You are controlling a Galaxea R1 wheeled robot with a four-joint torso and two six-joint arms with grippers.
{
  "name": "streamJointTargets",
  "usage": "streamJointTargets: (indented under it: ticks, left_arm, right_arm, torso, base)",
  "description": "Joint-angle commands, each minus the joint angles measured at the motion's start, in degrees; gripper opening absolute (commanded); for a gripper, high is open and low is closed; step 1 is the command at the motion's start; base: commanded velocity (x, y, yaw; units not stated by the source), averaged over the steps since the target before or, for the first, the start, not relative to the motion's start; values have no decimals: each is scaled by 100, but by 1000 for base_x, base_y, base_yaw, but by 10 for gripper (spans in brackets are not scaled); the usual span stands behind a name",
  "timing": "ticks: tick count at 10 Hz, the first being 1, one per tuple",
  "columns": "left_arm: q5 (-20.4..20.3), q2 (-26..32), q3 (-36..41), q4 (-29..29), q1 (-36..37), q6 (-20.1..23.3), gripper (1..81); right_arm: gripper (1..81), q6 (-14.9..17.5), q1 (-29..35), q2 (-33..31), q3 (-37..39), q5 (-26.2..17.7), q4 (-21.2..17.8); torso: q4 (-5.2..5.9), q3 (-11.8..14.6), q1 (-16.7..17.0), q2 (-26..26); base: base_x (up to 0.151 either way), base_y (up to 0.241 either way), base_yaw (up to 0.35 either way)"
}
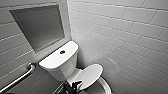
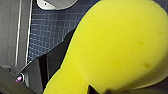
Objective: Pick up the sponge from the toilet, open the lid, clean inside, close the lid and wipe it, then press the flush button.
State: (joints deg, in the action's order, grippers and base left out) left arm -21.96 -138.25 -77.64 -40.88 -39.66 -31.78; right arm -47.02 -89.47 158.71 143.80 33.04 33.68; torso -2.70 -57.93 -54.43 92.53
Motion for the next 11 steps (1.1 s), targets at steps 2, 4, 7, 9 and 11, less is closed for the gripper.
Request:
streamJointTargets:
  ticks: [2, 4, 7, 9, 11]
  left_arm:
    - [-599, 604, 451, 220, 911, -310, 811]
    - [-731, 781, 601, 212, 1095, -766, 811]
    - [-731, 931, 636, 185, 1412, -1568, 811]
    - [-740, 974, 496, 133, 1421, -1603, 811]
    - [-722, 1045, 285, 141, 1421, -1927, 811]
  right_arm:
    - [10, -9, 2, -118, 15, -148, 139]
    - [10, 0, 3, -83, 15, -157, 147]
    - [10, 0, 3, -56, 42, -201, 147]
    - [10, 0, 3, -38, 33, -201, 147]
    - [10, 0, -15, -21, 41, -192, 147]
  torso:
    - [0, 2, 0, 0]
    - [0, 2, 0, 0]
    - [0, 2, 0, 0]
    - [0, 2, 0, 0]
    - [0, 2, 0, 0]
  base:
    - [0, 0, 0]
    - [0, 0, 0]
    - [0, 0, 0]
    - [0, 0, 0]
    - [0, 0, 0]
